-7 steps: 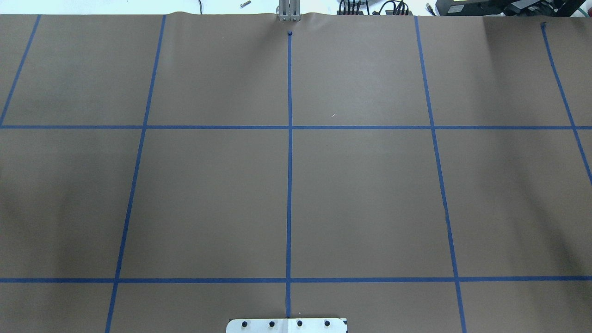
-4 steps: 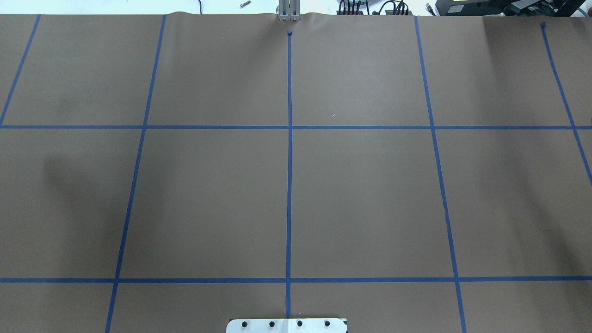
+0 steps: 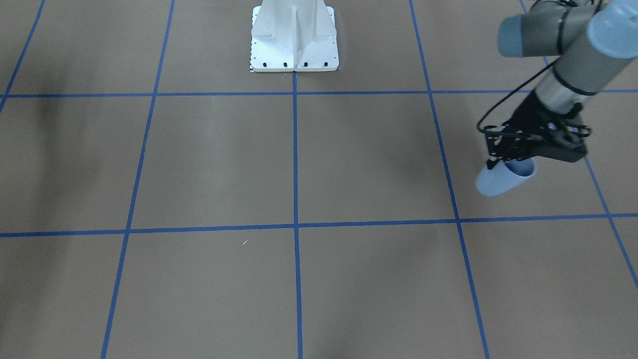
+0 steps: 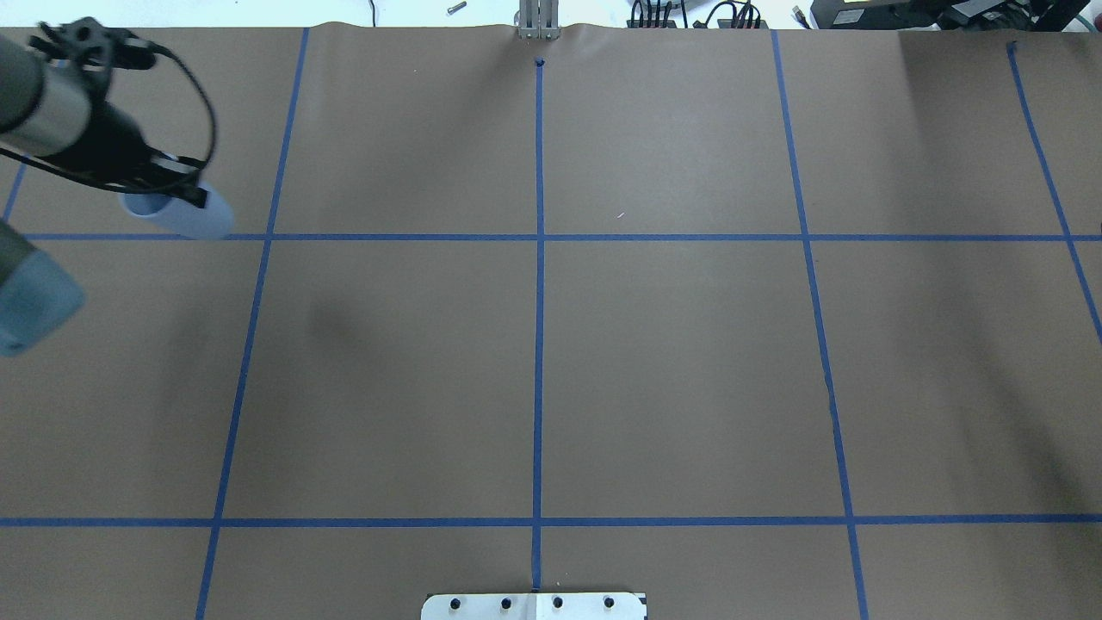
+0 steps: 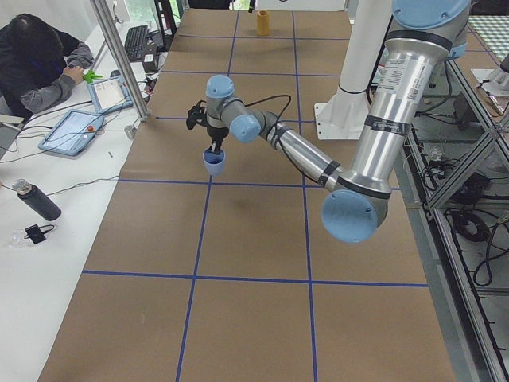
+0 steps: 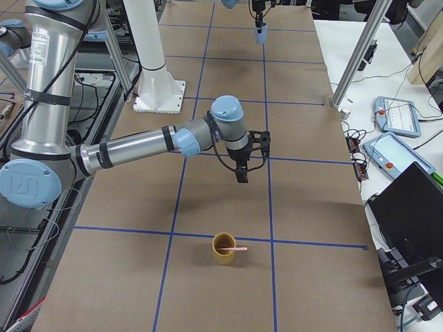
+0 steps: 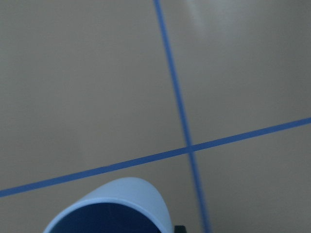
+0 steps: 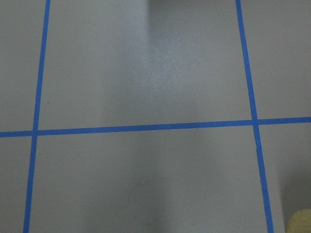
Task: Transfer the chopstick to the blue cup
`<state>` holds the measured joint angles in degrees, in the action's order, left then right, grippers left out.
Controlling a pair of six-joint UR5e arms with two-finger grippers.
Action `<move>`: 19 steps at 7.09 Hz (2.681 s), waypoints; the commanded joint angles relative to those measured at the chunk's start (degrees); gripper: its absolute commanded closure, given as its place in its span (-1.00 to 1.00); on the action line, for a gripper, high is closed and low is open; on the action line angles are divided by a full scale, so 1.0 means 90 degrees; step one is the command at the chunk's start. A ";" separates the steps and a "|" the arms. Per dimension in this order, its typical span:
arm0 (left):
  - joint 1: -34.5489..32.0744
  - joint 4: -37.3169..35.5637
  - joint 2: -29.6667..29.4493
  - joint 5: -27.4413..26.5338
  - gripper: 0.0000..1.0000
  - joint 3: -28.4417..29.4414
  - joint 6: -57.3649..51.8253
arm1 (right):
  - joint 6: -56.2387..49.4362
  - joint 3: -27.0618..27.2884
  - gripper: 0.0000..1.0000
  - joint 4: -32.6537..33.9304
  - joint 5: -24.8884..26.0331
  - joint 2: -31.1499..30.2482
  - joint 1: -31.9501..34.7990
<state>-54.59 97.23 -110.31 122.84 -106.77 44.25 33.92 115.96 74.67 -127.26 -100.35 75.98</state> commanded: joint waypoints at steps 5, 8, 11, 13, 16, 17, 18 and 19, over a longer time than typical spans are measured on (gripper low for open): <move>0.3144 -0.1509 -0.3963 -0.2486 1.00 0.2242 0.3266 | 0.0010 -0.0052 -1.00 -0.0005 0.0000 0.0007 0.0005; 0.3322 -0.1458 -0.3896 -0.2497 1.00 0.2352 0.3257 | 0.0010 -0.0062 -1.00 -0.0005 0.0000 0.0017 0.0005; 0.3400 -0.1399 -0.3847 -0.2497 0.83 0.2381 0.3237 | 0.0010 -0.0062 -1.00 -0.0005 0.0000 0.0027 0.0005; 0.3419 -0.1224 -0.3857 -0.2497 0.09 0.2411 0.3228 | 0.0010 -0.0062 -1.00 -0.0005 0.0000 0.0046 0.0005; 0.3090 -0.1262 -0.3847 -0.2439 -0.96 0.1780 0.3111 | 0.0010 -0.0062 -1.00 -0.0005 0.0000 0.0056 0.0005; 0.2788 -0.1407 -0.3615 -0.2216 -0.96 0.1321 0.2917 | 0.0010 -0.0062 -1.00 -0.0005 0.0000 0.0056 0.0005; 0.2243 -0.1815 -0.3351 -0.1643 -0.96 0.0785 0.2209 | 0.0010 -0.0071 -1.00 -0.0005 0.0000 0.0056 0.0005; 0.1609 -0.2206 -0.2923 -0.1193 -0.96 0.0287 0.1323 | -0.0019 -0.0091 -1.00 -0.0005 0.0000 0.0056 0.0005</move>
<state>-33.83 81.36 -140.54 107.18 -98.67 64.45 33.96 115.29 74.62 -127.27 -99.85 76.03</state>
